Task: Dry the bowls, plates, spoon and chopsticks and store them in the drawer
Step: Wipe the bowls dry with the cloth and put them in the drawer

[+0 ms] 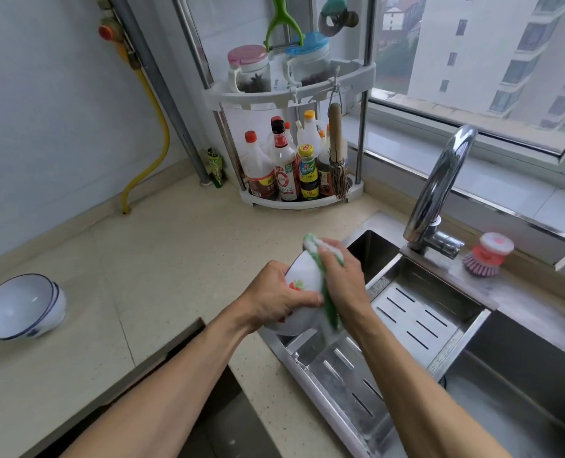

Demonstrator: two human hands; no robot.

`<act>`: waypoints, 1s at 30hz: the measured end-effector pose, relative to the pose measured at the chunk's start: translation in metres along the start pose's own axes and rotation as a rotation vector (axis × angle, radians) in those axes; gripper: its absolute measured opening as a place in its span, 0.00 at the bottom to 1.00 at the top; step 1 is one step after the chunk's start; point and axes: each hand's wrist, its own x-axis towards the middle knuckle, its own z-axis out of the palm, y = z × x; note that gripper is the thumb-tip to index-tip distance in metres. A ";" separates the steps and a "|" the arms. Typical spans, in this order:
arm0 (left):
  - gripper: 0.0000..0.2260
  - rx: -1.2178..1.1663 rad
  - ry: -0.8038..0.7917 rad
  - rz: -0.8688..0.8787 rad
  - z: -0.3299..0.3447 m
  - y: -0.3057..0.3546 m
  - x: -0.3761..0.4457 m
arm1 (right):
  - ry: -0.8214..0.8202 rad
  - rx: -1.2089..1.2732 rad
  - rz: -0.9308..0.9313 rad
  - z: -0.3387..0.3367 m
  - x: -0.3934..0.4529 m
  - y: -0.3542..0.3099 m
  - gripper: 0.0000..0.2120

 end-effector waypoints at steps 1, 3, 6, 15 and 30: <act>0.05 -0.012 0.015 0.002 -0.001 0.001 0.002 | -0.019 -0.108 -0.080 0.005 -0.004 0.002 0.13; 0.08 -0.020 0.015 -0.001 -0.002 0.001 0.003 | -0.059 -0.202 -0.173 0.012 -0.014 0.003 0.15; 0.07 -0.006 -0.001 0.000 0.001 0.001 -0.002 | -0.004 -0.039 0.025 0.002 0.004 -0.006 0.09; 0.12 0.040 0.020 -0.021 0.005 0.002 -0.002 | 0.031 0.098 0.091 0.007 -0.004 0.007 0.12; 0.13 0.046 0.089 -0.130 -0.004 0.034 0.003 | 0.013 0.391 0.303 -0.009 0.013 -0.012 0.20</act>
